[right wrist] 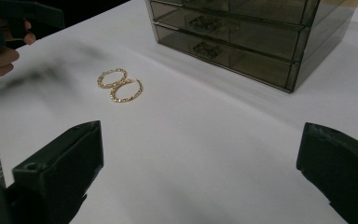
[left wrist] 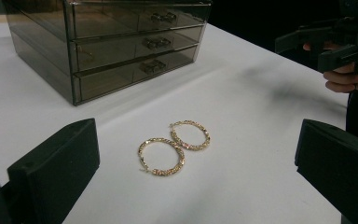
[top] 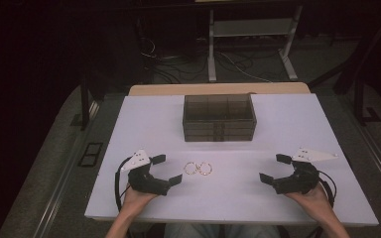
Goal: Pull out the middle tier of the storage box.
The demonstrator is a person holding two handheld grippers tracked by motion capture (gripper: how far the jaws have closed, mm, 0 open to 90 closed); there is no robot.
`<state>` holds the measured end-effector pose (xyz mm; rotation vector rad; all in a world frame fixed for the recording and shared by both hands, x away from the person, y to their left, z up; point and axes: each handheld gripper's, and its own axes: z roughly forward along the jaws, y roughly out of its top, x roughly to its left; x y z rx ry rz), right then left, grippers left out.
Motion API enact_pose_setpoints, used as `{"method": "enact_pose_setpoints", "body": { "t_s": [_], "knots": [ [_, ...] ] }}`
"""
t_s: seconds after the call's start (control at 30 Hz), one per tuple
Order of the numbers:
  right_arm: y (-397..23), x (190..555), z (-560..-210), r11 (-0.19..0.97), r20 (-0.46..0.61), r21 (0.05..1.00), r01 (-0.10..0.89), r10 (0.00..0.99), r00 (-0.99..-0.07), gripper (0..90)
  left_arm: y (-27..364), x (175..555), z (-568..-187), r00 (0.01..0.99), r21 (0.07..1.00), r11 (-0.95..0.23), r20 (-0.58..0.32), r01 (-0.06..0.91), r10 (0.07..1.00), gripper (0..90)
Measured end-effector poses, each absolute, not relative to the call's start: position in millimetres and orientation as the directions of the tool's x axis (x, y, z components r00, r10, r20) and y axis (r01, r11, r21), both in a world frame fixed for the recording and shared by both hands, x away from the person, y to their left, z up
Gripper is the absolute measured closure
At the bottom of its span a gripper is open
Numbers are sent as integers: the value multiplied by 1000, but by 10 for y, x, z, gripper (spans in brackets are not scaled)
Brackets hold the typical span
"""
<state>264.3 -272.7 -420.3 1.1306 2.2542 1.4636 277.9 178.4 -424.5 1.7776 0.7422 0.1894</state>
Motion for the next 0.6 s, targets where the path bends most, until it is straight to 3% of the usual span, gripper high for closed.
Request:
{"method": "enact_pose_setpoints", "body": {
  "t_s": [0.6],
  "knots": [
    [-2751, 2642, -4215, 218, 208, 845, 489, 708, -675, 0, 1764, 2792, -4227, 779, 901, -174, -230, 396, 584, 0]
  ]
}}
